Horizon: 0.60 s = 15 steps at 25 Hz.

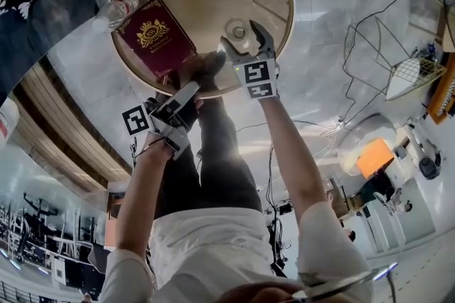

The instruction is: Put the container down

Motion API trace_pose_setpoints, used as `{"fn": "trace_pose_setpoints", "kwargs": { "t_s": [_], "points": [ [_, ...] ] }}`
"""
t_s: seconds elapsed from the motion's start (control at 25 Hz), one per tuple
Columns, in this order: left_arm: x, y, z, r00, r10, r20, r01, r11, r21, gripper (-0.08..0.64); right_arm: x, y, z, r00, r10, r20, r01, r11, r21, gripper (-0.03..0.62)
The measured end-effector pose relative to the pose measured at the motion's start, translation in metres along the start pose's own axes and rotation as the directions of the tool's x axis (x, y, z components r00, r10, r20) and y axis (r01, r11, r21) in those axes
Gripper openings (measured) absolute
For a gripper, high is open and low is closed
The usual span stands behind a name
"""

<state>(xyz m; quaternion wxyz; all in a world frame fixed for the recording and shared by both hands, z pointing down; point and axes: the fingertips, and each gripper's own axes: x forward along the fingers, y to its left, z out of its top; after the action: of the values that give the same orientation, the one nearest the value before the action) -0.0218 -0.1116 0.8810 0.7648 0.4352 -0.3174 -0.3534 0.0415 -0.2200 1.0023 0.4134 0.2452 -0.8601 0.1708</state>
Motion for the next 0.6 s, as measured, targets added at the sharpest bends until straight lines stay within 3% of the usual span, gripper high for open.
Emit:
{"fn": "trace_pose_setpoints", "kwargs": {
  "t_s": [0.36, 0.6],
  "points": [
    [0.011, -0.097, -0.063, 0.993, -0.021, -0.118, 0.046, 0.975, 0.218, 0.307, -0.121, 0.019, 0.075, 0.994, 0.049, 0.098, -0.051, 0.999, 0.011, 0.199],
    [0.008, -0.152, -0.115, 0.982, 0.000, -0.186, 0.064, 0.940, 0.335, 0.280, -0.216, 0.033, 0.127, 0.979, 0.078, 0.190, -0.085, 0.996, 0.029, 0.115]
  ]
}}
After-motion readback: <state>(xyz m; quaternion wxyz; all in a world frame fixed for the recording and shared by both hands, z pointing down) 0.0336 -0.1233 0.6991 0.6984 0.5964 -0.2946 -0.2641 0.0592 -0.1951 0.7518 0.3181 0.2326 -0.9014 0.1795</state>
